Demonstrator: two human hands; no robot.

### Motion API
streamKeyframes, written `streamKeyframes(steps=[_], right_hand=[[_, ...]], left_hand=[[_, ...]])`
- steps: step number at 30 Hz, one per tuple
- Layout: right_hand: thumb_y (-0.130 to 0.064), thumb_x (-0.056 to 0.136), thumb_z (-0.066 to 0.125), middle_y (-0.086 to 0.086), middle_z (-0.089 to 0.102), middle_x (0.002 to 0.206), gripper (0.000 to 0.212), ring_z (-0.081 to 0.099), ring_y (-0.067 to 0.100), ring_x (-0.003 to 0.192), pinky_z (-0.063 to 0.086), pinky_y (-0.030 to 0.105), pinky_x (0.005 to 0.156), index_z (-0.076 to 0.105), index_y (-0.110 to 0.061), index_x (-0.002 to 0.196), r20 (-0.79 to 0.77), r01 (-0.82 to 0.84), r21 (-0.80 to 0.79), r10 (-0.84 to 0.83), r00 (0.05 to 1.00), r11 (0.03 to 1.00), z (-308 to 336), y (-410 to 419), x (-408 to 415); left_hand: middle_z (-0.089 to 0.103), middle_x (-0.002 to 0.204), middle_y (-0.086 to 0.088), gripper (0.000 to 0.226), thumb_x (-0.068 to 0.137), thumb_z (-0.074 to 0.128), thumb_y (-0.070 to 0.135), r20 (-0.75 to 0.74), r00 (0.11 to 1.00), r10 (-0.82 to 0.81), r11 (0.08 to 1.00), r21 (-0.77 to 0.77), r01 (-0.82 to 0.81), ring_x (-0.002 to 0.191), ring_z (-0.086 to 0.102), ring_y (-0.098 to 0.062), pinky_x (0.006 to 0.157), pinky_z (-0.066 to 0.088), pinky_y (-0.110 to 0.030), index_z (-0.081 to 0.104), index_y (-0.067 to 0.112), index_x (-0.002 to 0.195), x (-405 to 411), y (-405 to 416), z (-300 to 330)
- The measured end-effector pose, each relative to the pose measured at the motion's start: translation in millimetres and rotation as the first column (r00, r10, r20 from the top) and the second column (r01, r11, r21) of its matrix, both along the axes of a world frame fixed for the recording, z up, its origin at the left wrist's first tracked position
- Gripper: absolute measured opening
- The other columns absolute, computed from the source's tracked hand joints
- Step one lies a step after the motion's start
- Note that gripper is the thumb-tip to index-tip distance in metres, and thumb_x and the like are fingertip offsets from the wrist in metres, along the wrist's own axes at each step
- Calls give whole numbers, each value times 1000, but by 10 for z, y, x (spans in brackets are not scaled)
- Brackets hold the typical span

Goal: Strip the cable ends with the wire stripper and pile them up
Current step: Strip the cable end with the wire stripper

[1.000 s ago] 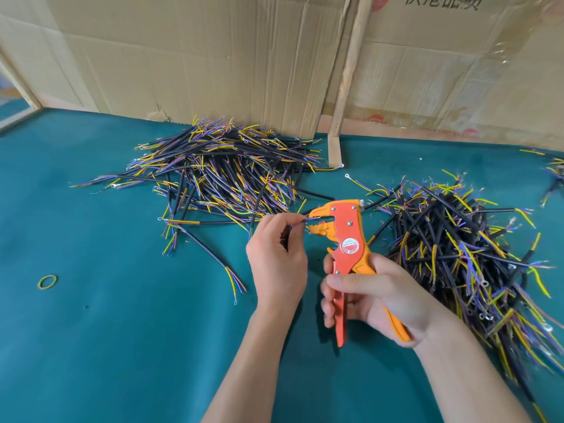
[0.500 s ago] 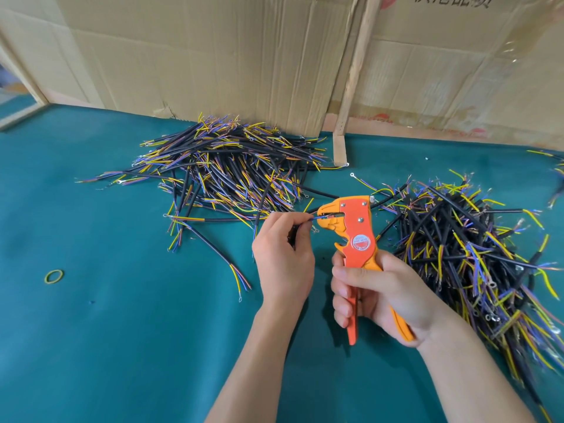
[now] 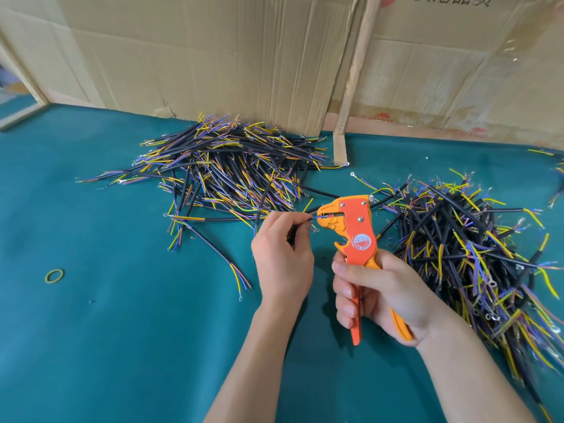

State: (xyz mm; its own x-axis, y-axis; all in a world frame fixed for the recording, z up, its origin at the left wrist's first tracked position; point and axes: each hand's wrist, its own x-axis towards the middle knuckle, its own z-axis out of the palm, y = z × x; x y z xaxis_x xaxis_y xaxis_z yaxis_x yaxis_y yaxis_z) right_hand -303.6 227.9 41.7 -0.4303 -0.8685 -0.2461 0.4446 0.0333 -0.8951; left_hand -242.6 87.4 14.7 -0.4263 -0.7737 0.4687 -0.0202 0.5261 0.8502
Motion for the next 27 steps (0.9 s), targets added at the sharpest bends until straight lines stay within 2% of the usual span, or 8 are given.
streamKeyframes(steps=[6, 10, 13, 18, 27], right_hand=[[-16, 83, 77, 13, 45, 69, 21, 46, 27, 54, 46, 39, 52, 57, -9, 85, -2, -9, -3, 9, 1000, 1000, -15, 5, -13], [-17, 76, 82, 14, 47, 71, 30, 50, 30, 57, 50, 41, 56, 57, -8, 92, -15, -24, -1, 24, 1000, 1000, -12, 16, -24], [-12, 80, 79, 14, 48, 71, 26, 51, 30, 57, 51, 42, 56, 58, -8, 94, -13, -12, 3, 12, 1000, 1000, -15, 1, -18], [-11, 82, 74, 14, 46, 70, 19, 49, 30, 56, 49, 42, 55, 57, -8, 89, -13, -3, 3, 3, 1000, 1000, -14, -2, -13], [-16, 83, 75, 10, 39, 65, 22, 41, 25, 50, 43, 36, 50, 54, -11, 79, 10, 14, 14, -14, 1000, 1000, -21, -9, 15]], left_hand=[[65, 80, 4, 15, 86, 71, -4, 1, 1000, 4, 1000, 6, -4, 79, 58, -2, 71, 39, -6, 77, 10, 87, -5, -3, -5], [65, 80, 5, 15, 86, 71, -3, 3, 1000, 2, 1000, 8, -2, 79, 58, -1, 71, 38, -6, 77, 11, 86, -6, 5, -4], [65, 80, 5, 15, 86, 71, -3, 6, 1000, -4, 1000, 8, 4, 79, 58, -2, 70, 39, -7, 77, 12, 87, -6, 2, -1], [66, 80, 6, 14, 87, 71, -1, 6, 1000, -11, 1000, 24, 11, 78, 59, -2, 69, 42, -12, 77, 12, 87, -9, 3, 3], [64, 79, 7, 14, 87, 72, -1, 9, 1000, -10, 1000, 9, 10, 76, 57, -2, 68, 42, -13, 77, 12, 87, 6, 5, 4]])
